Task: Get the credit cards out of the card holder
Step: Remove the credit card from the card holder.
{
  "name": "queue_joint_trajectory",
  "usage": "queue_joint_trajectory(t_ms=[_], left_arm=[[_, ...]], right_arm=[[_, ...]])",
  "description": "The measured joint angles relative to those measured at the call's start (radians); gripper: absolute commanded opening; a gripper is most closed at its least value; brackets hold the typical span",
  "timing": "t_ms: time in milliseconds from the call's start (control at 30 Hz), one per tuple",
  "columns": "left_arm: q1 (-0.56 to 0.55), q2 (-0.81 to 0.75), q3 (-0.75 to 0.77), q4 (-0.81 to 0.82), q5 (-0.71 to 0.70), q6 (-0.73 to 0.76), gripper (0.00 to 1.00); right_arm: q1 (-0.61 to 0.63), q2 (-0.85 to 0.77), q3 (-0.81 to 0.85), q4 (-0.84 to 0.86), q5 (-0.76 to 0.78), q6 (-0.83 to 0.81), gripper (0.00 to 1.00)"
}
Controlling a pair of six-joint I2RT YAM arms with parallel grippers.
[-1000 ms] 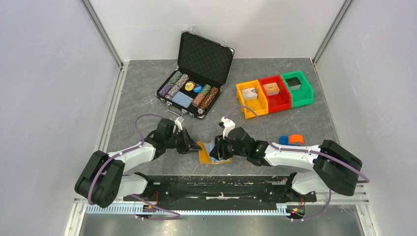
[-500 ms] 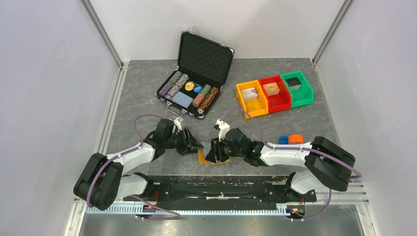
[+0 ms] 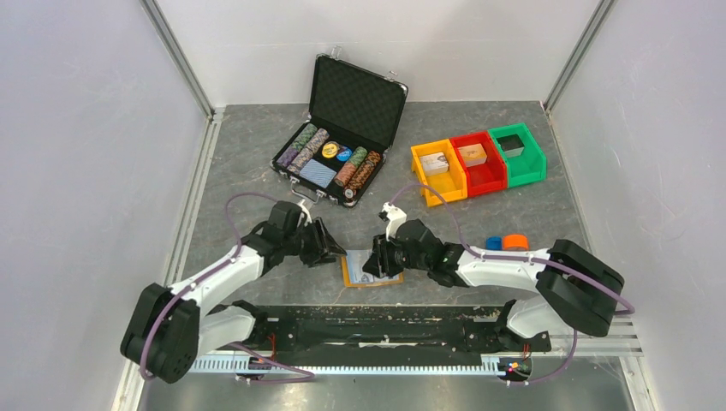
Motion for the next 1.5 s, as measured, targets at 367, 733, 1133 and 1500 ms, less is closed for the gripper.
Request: queue_joint_trajectory(t_ms=[367,733,1133,1500], left_arm=[[0.0,-0.028,0.027,0.053,0.076,0.003,0.14],[-0.008,0.212,-0.018,0.232,0.161,-0.004,0.08],[-0.011,0.268,-0.053,0.266,0.159,-0.002,0.08],[-0.011,0.25,-0.053,0.244,0.134,0.018,0.08]], right_arm=[[-0.032,0.032,0.0,0.008,-0.024,-0.002,0.35],[-0.079,0.077,0.0,0.028,-0.07,-0.002,0.36],[-0.1,0.139,-0.023,0.107,-0.134,0.037,0.34],[-0.1,0.185,-0.023,0.142,-0.138,0.057,0.33]])
